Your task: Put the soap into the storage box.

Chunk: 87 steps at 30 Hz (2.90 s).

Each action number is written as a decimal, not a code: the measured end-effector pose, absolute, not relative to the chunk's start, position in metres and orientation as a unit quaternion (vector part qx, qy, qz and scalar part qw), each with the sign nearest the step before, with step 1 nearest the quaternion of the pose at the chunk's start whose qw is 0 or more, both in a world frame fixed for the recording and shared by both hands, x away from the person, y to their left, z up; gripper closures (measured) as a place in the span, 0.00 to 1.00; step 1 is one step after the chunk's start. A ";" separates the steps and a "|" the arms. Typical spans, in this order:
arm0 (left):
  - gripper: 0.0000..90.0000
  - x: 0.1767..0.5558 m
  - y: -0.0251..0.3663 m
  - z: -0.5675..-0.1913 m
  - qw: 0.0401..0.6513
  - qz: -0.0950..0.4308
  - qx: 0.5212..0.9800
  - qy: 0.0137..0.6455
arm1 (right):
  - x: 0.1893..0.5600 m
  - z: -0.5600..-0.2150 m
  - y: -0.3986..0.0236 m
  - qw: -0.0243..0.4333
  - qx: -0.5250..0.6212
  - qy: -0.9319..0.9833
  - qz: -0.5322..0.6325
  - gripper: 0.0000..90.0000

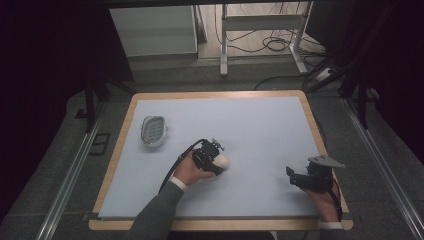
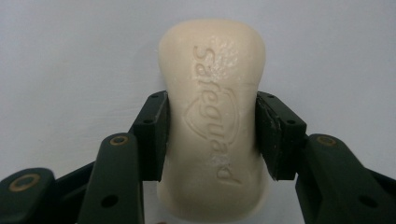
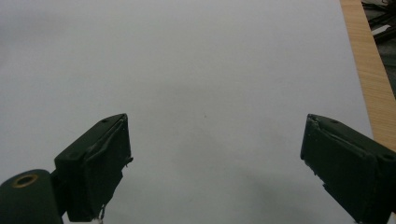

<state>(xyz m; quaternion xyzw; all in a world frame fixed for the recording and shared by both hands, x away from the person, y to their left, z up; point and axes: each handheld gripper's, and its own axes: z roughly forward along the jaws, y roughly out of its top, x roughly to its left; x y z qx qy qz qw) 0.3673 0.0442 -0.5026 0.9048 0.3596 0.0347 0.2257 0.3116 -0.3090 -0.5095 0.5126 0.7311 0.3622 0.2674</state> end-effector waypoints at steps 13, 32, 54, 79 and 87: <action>0.55 0.371 0.056 -0.491 0.236 0.032 0.900 0.364 | 0.312 -0.510 -0.310 0.267 0.515 0.730 0.361 0.09; 0.55 0.388 0.097 -0.480 0.244 0.035 0.879 0.407 | 0.313 -0.511 -0.309 0.266 0.516 0.731 0.359 0.09; 0.55 0.404 0.160 -0.465 0.245 0.052 0.852 0.460 | 0.313 -0.512 -0.309 0.265 0.516 0.732 0.357 0.09; 0.55 0.423 0.210 -0.459 0.246 0.060 0.824 0.506 | 0.313 -0.513 -0.306 0.265 0.513 0.736 0.353 0.09; 0.55 0.428 0.220 -0.455 0.255 0.066 0.813 0.520 | 0.313 -0.513 -0.306 0.265 0.514 0.736 0.352 0.09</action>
